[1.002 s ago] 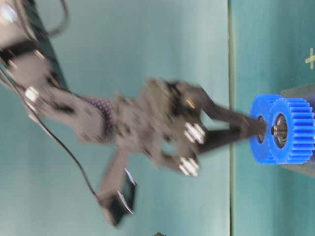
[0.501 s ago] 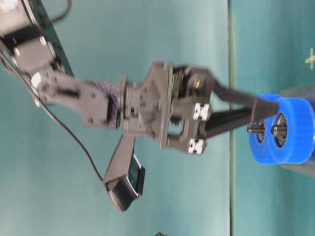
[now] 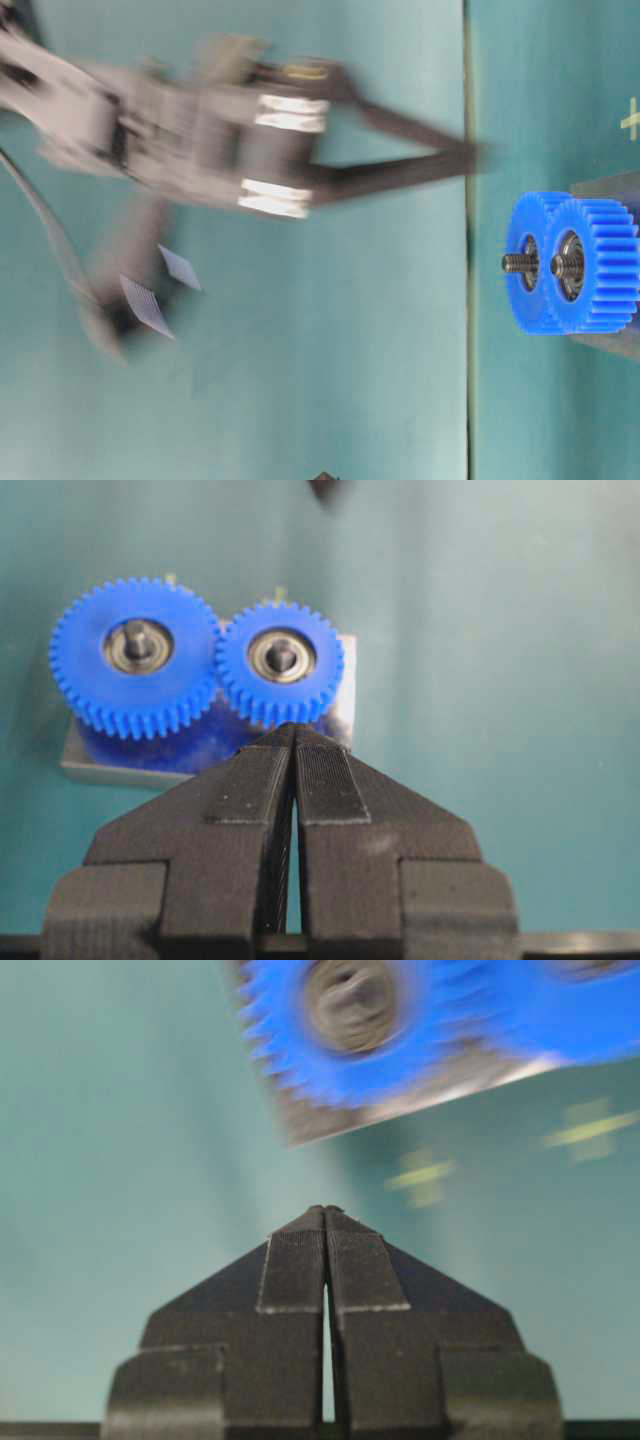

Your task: Fit the small gear onto the shaft.

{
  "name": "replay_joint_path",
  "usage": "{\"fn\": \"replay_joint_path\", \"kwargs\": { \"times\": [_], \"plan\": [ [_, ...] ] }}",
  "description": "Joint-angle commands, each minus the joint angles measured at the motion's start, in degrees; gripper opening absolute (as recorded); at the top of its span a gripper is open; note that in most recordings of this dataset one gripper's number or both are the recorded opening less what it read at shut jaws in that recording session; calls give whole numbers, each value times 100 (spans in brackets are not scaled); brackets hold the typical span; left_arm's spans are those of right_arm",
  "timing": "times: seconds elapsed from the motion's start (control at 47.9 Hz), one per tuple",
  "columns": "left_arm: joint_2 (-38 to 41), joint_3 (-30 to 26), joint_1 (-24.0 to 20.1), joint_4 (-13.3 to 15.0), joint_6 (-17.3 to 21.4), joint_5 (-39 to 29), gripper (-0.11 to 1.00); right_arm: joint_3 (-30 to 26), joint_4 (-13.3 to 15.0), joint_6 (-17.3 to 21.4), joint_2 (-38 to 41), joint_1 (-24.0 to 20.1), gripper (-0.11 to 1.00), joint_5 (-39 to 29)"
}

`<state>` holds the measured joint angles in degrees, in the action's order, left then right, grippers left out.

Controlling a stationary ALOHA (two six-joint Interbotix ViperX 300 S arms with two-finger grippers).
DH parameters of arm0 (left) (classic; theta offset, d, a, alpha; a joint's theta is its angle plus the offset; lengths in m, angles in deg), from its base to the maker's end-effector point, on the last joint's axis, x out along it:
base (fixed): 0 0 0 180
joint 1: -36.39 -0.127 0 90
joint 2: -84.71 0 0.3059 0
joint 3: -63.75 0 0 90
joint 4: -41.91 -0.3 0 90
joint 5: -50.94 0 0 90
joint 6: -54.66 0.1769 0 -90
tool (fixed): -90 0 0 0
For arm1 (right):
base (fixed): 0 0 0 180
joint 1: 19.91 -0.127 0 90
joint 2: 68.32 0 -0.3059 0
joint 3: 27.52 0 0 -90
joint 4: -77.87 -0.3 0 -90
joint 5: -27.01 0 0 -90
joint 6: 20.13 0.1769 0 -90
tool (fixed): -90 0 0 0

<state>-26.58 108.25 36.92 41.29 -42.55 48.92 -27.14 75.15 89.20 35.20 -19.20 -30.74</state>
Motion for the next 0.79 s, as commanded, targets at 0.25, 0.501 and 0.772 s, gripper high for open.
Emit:
{"fn": "replay_joint_path", "kwargs": {
  "times": [0.25,0.501,0.772],
  "plan": [
    [-9,-44,9,-18,44,264,0,1354,0,44,-1257,53,0,1459],
    [-26,9,0,-18,62,369,0,1986,-18,44,-1652,35,0,2373],
    [-26,0,0,-18,62,369,0,2153,-18,35,-1617,0,0,2531]
  ]
}}
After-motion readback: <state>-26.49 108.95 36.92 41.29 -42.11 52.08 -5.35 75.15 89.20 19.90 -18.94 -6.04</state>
